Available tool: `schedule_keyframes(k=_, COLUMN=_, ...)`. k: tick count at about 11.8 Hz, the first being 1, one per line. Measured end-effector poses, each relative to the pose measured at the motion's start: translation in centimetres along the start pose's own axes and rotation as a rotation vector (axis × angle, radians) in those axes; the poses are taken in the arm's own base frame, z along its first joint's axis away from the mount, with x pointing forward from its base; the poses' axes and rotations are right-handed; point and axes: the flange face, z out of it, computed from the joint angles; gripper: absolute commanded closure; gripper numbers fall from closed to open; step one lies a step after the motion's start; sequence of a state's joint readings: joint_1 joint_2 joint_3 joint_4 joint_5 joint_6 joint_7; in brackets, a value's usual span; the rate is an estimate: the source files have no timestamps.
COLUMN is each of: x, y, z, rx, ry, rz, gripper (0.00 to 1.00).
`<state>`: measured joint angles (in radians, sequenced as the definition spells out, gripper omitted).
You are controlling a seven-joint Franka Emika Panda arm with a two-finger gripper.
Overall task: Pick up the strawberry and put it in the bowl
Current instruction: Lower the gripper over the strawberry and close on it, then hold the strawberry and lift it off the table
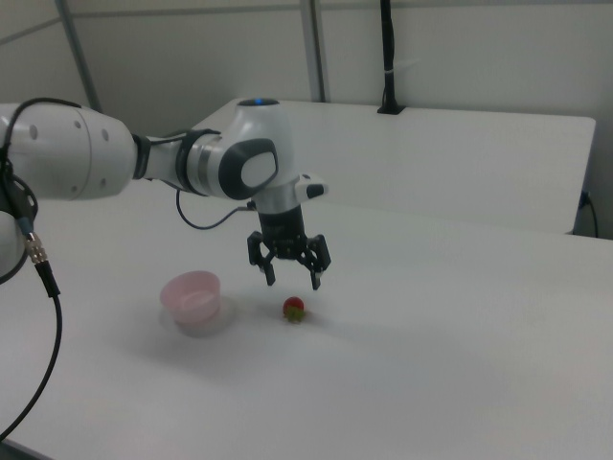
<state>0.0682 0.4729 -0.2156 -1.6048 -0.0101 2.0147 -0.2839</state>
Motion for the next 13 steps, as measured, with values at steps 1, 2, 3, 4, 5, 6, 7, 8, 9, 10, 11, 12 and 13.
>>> schedule_keyframes(k=1, x=0.1, y=-0.1, z=1.4, rx=-0.005, ry=-0.024, rz=-0.016, gripper=0.05)
schedule_keyframes(k=2, x=0.2, y=-0.4, z=2.8, rx=-0.020, ry=-0.050, rz=-0.039, gripper=0.11)
schedule_keyframes(k=3, x=0.2, y=-0.8, z=4.1, rx=-0.034, ry=-0.070, rz=-0.057, gripper=0.16)
schedule_keyframes(k=4, x=0.2, y=-1.2, z=5.4, rx=-0.041, ry=-0.077, rz=-0.069, gripper=0.22)
schedule_keyframes(k=5, x=0.1, y=-1.5, z=6.2, rx=-0.043, ry=-0.079, rz=-0.076, gripper=0.31)
schedule_keyframes(k=6, x=0.1, y=-1.6, z=6.2, rx=-0.043, ry=-0.079, rz=-0.078, gripper=0.37)
schedule_keyframes(k=7, x=0.1, y=-1.6, z=6.1, rx=-0.043, ry=-0.078, rz=-0.079, gripper=0.37)
schedule_keyframes(k=8, x=0.1, y=-1.5, z=5.9, rx=-0.045, ry=-0.074, rz=-0.078, gripper=0.37)
schedule_keyframes(k=9, x=0.1, y=-1.5, z=5.8, rx=-0.046, ry=-0.073, rz=-0.078, gripper=0.37)
schedule_keyframes(k=10, x=0.1, y=-1.5, z=5.8, rx=-0.046, ry=-0.072, rz=-0.079, gripper=0.37)
schedule_keyframes(k=11, x=0.1, y=-1.5, z=5.8, rx=-0.046, ry=-0.072, rz=-0.079, gripper=0.37)
schedule_keyframes(k=12, x=0.1, y=-1.5, z=5.8, rx=-0.046, ry=-0.072, rz=-0.079, gripper=0.37)
schedule_keyframes(k=13, x=0.1, y=-1.5, z=5.8, rx=-0.046, ry=-0.072, rz=-0.079, gripper=0.37)
